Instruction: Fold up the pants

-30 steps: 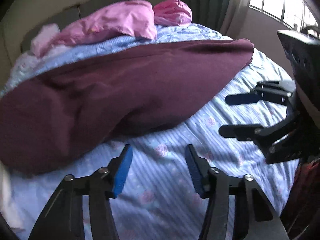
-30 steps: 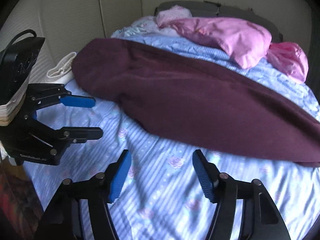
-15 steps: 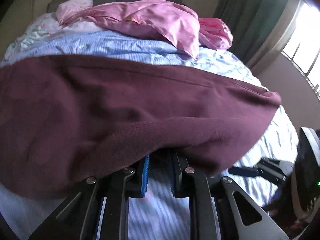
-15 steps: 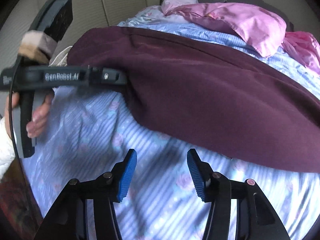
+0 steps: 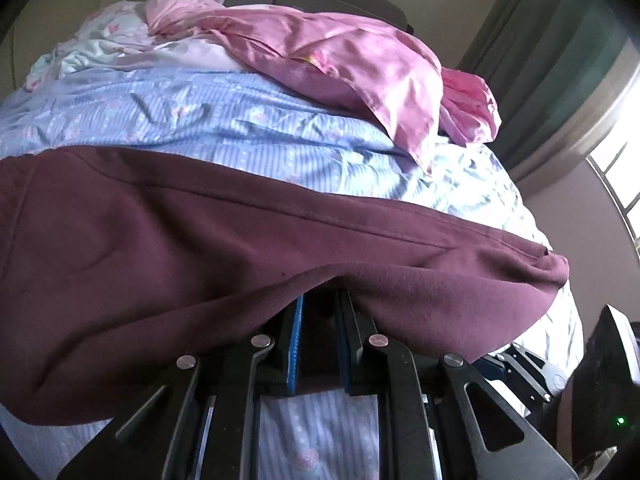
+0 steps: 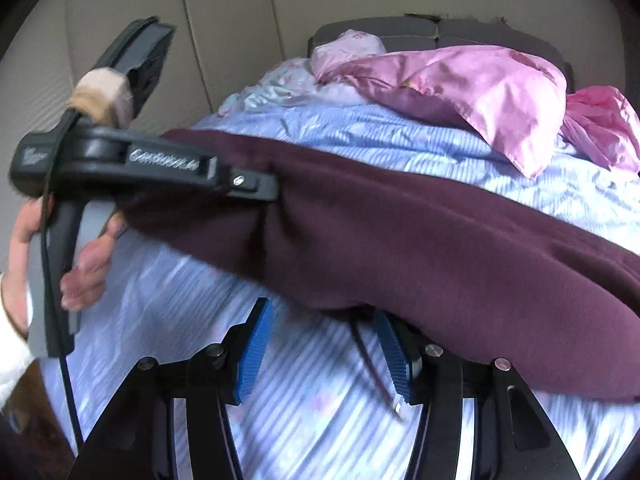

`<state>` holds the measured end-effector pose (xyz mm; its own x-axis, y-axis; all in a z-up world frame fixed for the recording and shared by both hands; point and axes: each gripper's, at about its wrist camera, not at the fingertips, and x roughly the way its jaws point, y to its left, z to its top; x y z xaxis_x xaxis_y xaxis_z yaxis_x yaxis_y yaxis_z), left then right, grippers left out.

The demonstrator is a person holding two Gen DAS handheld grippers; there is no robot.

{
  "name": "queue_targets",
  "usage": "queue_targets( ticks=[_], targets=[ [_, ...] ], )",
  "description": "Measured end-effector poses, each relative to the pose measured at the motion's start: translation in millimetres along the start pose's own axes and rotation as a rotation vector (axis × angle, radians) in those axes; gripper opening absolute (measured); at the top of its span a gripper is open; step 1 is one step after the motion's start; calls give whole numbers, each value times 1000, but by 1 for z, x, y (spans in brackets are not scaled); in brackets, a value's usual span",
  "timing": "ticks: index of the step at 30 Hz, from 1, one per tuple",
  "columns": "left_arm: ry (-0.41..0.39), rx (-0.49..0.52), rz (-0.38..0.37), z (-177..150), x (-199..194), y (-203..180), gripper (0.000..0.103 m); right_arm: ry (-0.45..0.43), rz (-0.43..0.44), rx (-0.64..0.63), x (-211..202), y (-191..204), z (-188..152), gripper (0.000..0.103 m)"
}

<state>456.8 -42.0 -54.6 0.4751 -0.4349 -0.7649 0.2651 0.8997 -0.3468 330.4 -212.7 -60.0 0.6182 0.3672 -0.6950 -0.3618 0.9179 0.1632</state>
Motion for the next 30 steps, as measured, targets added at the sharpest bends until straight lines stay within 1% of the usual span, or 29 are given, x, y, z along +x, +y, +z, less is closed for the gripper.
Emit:
queue_targets(
  ticks=[2, 3, 4, 5, 7, 9, 11, 13, 17, 20, 23, 26, 27, 30],
  targets=[
    [-3, 5, 4, 0, 0, 0, 18, 26, 13, 2, 9, -1, 7, 59],
    [-9, 16, 15, -1, 0, -1, 18, 23, 6, -7, 10, 0, 9, 64],
    [-12, 25, 26, -1, 1, -2, 18, 7, -2, -23, 11, 2, 12, 68],
    [-14, 32, 36, -2, 1, -3, 18, -19, -20, -35, 12, 4, 16, 69],
    [-18, 34, 45, -3, 3, -3, 18, -50, -47, -46, 15, 9, 22, 75],
    [-12, 22, 45, -2, 6, 0, 18, -74, -67, -49, 19, 16, 27, 75],
    [-1, 9, 52, 0, 9, 4, 16, -84, -36, -15, 19, 17, 27, 76],
    [6, 2, 76, 2, 15, 6, 10, -65, 20, 3, 18, 14, 20, 76],
    [-3, 3, 105, 3, 24, 5, 10, -20, 66, -19, 10, 13, 3, 76],
    [-15, 17, 116, -1, 24, 4, 10, -8, 83, -49, 11, 19, 3, 76],
    [-8, 26, 111, -1, 22, 6, 8, -19, 24, -66, 19, 21, 12, 75],
    [-3, 40, 127, -1, 20, 11, 6, -7, 4, -18, 32, 11, 23, 73],
    [-1, 39, 129, -2, 20, 13, 4, -2, -5, -12, 36, 9, 26, 71],
    [2, 17, 114, -5, 20, 21, 4, 5, -50, -42, 44, 10, 31, 65]
  ],
)
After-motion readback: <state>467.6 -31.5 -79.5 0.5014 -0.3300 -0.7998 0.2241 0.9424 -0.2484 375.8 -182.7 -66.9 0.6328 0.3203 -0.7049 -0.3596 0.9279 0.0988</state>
